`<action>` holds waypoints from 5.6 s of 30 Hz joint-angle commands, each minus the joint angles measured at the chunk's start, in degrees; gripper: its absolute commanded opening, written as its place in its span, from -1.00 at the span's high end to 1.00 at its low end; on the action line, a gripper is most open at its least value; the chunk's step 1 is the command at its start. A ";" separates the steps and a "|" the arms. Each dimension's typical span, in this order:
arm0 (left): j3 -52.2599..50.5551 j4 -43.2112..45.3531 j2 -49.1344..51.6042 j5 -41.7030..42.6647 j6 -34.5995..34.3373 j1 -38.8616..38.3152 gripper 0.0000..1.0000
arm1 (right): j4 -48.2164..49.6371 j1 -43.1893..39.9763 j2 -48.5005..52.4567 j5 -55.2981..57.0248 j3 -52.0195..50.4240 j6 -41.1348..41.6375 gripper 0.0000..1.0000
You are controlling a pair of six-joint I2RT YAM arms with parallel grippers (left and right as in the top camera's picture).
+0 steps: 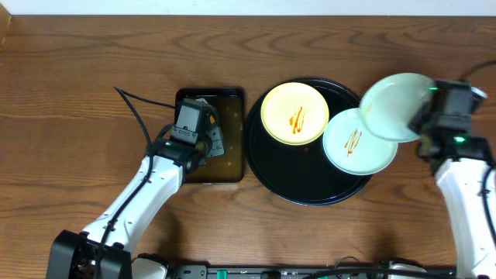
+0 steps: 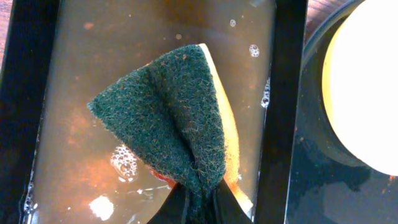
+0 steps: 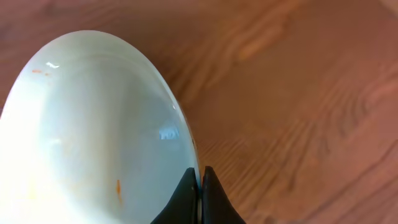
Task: Clean dirty plates on tray and stack at the side
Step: 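Lift the front pale blue plate with the right gripper toward the right, then set the pale blue plate down on the table right of the tray, then grip the rim of the second pale blue plate with the right gripper, then scrub the second pale blue plate with the sponge in the left gripper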
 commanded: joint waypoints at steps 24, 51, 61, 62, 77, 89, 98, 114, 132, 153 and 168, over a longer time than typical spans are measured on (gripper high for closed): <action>0.22 -0.11 -0.31 -0.90 0.52 0.24 0.85 | 8.59 -21.75 19.04 -25.49 1.05 -2.14 0.45; 0.22 -1.11 -0.31 -0.90 0.52 0.24 0.84 | -4.24 -11.56 21.94 -41.55 -2.75 -20.06 0.76; 0.22 -1.09 -0.31 -0.90 0.55 0.24 0.84 | -6.56 -11.21 16.22 -44.22 -2.69 -19.78 0.98; 0.22 -1.09 -0.31 -0.87 0.55 0.24 0.84 | -7.45 -10.84 15.02 -44.26 -2.69 -19.65 0.97; 0.22 6.56 -3.41 10.58 5.68 -4.09 0.85 | -5.33 9.20 13.05 -38.88 -11.41 -12.83 0.98; 0.22 18.05 2.91 10.49 -8.15 -27.41 0.85 | -4.61 16.52 13.03 -39.06 -13.81 -9.73 0.98; 0.22 28.96 13.46 11.19 -13.92 -32.79 0.85 | -4.59 16.61 13.03 -39.76 -13.81 -9.73 0.98; 0.22 29.66 22.77 9.97 -13.35 -29.27 0.85 | -4.81 16.70 13.03 -39.74 -13.81 -9.75 0.98; 0.22 15.72 10.34 1.22 -2.01 -23.34 0.85 | -5.03 16.68 13.03 -39.67 -13.81 -9.75 0.98; 0.20 13.88 4.20 5.79 -4.35 -25.83 0.85 | -4.02 16.70 13.03 -38.05 -13.81 -9.75 0.90; 0.20 19.43 17.03 7.15 -7.87 -32.92 0.85 | -3.96 16.70 13.03 -38.03 -13.81 -9.75 0.98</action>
